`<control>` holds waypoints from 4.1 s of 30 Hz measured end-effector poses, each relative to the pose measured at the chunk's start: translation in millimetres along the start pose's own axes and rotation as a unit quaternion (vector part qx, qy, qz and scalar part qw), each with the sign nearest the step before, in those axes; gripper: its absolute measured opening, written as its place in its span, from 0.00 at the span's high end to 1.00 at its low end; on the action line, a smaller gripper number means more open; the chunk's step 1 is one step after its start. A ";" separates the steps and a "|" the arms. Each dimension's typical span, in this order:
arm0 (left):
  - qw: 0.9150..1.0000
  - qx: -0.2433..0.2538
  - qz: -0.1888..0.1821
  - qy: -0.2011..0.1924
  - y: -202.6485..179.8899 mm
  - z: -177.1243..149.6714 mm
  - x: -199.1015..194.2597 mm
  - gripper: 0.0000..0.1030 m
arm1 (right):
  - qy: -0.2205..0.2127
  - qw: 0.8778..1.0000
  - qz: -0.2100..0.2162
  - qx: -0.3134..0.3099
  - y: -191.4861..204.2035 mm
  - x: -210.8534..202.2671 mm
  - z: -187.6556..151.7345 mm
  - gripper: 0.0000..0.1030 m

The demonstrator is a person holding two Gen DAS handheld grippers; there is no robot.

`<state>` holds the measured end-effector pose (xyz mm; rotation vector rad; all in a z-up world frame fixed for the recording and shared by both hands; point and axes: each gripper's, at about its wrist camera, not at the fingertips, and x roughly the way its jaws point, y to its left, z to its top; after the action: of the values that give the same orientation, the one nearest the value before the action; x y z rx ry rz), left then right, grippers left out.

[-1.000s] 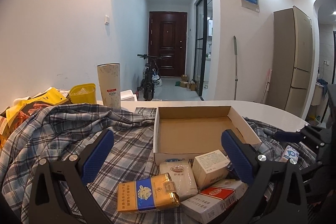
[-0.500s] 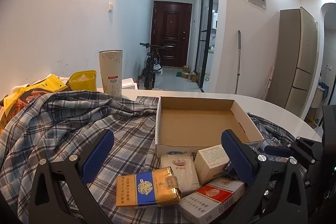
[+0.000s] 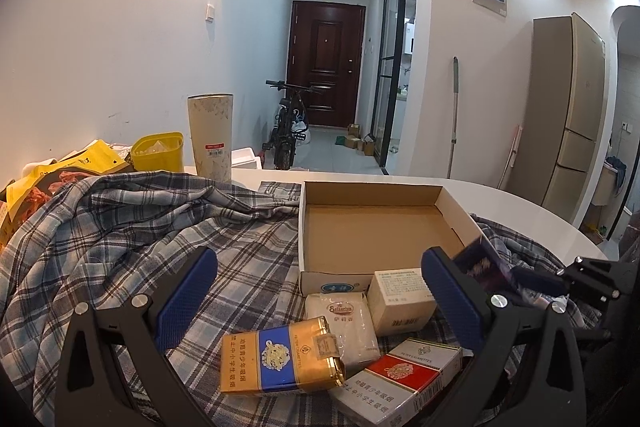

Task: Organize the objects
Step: 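Grasp the purple-blue cigarette box with the right gripper and lift it, then grasp the gold-and-blue pack with the left gripper while the right gripper holds the purple box, then lower the gold-and-blue pack into the box and open the left gripper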

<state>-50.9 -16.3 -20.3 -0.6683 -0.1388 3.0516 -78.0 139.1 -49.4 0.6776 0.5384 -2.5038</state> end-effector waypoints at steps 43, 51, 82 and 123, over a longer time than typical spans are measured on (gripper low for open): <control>0.969 -0.066 0.023 0.239 36.8 -27.7 77.7 0.15 | -0.098 0.989 -0.026 0.107 -47.8 -39.2 7.1 0.78; 0.993 -0.017 -0.002 0.116 15.5 -5.9 40.6 0.15 | -0.114 0.986 -0.032 0.114 -51.3 -45.2 6.2 0.78; 0.994 0.020 -0.046 -0.094 -63.8 168.3 -16.0 0.15 | -0.237 0.942 -0.089 0.218 -93.3 -85.8 129.4 0.78; 0.960 0.094 0.013 0.264 -51.5 27.7 203.7 0.12 | -0.035 0.966 -0.056 0.250 -121.7 59.5 61.8 0.78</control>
<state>-247.8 39.4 -75.4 -1.4287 0.1668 2.7340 -211.5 186.2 -3.5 0.7475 -0.0962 -2.7819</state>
